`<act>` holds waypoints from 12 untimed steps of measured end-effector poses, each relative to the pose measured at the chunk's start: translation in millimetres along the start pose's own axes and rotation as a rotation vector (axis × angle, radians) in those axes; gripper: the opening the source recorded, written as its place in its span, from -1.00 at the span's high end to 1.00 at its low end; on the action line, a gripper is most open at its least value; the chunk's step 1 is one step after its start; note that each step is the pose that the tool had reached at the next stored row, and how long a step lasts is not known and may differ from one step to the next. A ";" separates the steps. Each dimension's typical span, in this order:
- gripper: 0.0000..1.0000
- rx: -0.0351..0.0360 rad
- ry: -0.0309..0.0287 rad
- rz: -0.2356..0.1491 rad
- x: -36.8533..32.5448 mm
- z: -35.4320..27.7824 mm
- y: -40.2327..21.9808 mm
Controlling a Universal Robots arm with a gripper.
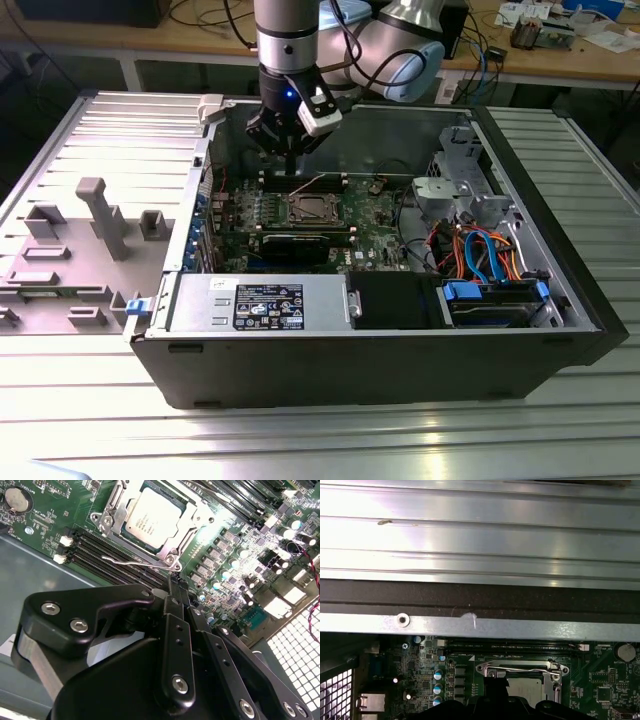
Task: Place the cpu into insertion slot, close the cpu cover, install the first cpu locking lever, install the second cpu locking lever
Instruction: 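Install the first cpu locking lever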
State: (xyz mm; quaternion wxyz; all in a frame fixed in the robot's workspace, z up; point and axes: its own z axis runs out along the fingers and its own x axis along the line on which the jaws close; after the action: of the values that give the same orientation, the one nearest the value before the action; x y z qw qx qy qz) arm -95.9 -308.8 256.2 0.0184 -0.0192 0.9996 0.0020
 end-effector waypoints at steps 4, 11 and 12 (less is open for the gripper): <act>0.79 0.0000 0.0000 0.000 -0.1 0.0 0.0; 0.79 -0.0290 -0.0019 0.048 -4.0 8.4 -2.8; 0.79 -0.0290 -0.0020 0.048 -5.0 9.2 -2.9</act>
State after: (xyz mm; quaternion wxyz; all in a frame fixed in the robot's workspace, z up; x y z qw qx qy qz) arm -90.4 -311.4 247.2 0.0191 0.0043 0.9997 0.0169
